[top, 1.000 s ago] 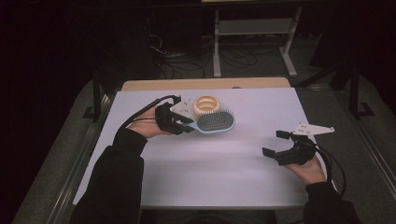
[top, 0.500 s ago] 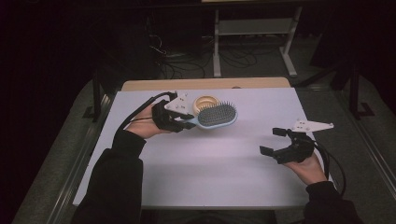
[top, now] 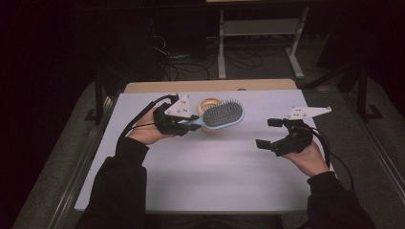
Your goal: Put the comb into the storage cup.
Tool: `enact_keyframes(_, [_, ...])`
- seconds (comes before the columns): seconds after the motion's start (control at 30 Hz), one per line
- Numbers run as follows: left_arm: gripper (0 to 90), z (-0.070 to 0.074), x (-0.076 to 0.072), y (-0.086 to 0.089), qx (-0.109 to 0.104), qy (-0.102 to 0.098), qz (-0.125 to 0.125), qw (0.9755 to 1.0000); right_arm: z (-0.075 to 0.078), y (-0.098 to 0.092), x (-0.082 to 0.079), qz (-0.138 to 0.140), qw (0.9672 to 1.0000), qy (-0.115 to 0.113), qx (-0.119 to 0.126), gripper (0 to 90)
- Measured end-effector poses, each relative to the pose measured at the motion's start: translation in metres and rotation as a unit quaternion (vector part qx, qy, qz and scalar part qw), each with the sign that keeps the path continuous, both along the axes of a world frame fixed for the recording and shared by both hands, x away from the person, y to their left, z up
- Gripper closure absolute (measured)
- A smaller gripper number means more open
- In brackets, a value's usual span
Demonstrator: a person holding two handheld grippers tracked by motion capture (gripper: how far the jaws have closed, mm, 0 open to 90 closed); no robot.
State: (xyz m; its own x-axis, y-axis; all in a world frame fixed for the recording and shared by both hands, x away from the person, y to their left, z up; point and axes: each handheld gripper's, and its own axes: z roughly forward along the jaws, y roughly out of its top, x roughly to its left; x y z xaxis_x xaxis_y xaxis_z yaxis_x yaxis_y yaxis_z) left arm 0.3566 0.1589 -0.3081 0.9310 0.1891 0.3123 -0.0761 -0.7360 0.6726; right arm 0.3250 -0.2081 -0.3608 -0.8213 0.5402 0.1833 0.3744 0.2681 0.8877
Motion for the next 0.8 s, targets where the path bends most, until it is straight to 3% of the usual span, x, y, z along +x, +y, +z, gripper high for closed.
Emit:
enact_keyframes(0.3, [70.3, 0.005, -0.003, 0.005, -0.025, -0.010, 0.008, 0.9996, 0.030, 0.017, 0.008, 0.018, 0.9995, -0.016, -0.018, 0.0])
enact_keyframes(0.43, [70.2, 0.006, -0.004, 0.005, -0.033, -0.015, 0.010, 0.9993, 0.040, 0.020, 0.012, 0.017, 0.9996, -0.017, -0.014, 0.0])
enact_keyframes(0.57, [70.2, 0.004, -0.003, 0.004, -0.038, -0.014, 0.011, 0.9991, 0.046, 0.023, 0.016, 0.017, 0.9998, -0.011, 0.000, 0.0])
enact_keyframes(0.8, [70.2, 0.005, -0.002, 0.000, -0.047, -0.014, 0.007, 0.9988, 0.053, 0.037, 0.025, 0.023, 0.9997, 0.003, -0.003, 0.0])
